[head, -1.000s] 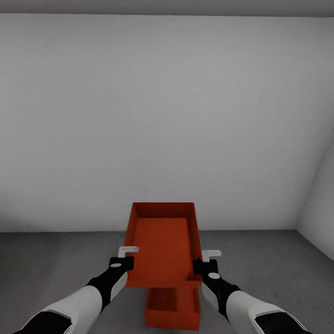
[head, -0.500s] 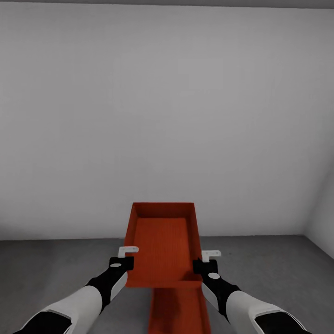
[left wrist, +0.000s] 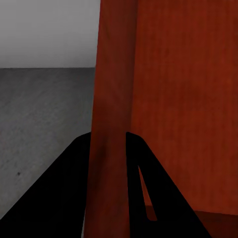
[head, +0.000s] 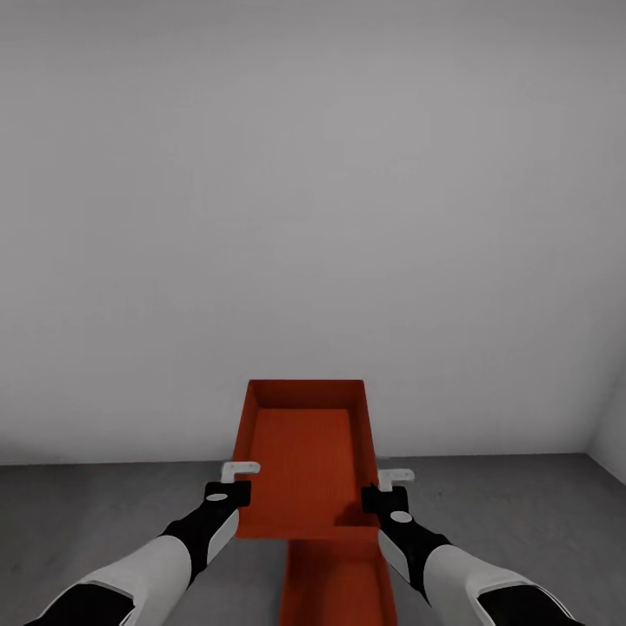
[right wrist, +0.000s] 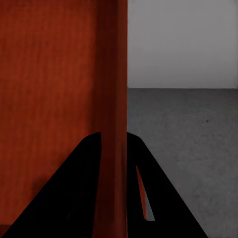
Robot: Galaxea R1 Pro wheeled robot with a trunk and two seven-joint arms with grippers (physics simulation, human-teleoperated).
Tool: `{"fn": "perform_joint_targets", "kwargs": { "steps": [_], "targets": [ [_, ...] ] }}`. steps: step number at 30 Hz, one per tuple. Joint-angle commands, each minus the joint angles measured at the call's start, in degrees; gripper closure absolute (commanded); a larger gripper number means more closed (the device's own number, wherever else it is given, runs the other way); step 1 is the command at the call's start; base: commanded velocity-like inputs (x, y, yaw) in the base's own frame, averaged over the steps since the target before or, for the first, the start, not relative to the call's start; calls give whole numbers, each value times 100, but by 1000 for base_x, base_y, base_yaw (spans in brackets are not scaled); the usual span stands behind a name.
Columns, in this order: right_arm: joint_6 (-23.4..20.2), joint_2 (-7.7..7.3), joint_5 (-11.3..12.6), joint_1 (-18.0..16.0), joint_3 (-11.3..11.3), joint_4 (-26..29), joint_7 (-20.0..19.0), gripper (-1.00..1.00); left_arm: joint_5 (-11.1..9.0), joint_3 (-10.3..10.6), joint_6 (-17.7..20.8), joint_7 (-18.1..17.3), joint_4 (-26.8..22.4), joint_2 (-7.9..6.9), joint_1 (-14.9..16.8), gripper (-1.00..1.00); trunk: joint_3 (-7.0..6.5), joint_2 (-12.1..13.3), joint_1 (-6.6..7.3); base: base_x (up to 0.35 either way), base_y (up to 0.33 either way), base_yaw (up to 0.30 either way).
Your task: Move the two storage containers from the living room to the garage. In the garage, place one container on the floor and stack the other container on top of it (either order is fine).
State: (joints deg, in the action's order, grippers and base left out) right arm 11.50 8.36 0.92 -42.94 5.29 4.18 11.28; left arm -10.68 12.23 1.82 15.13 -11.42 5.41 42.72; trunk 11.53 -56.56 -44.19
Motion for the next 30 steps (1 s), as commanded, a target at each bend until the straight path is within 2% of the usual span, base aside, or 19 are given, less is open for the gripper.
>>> {"fn": "perform_joint_targets", "kwargs": {
  "steps": [1,10,30],
  "targets": [
    [28,-45,92,-4,-17,-278,349,100,92,-63,-59,183,-27,-5,8,100,7,-5,-4,321,0,0],
    [28,-40,91,-4,-14,-282,352,100,92,-63,-59,183,-27,-7,8,100,7,-5,-4,271,0,-16],
    [28,-36,93,-4,-15,-280,375,100,92,-63,-59,185,-27,-14,8,100,7,-5,-4,6,0,-276]
  ]
}}
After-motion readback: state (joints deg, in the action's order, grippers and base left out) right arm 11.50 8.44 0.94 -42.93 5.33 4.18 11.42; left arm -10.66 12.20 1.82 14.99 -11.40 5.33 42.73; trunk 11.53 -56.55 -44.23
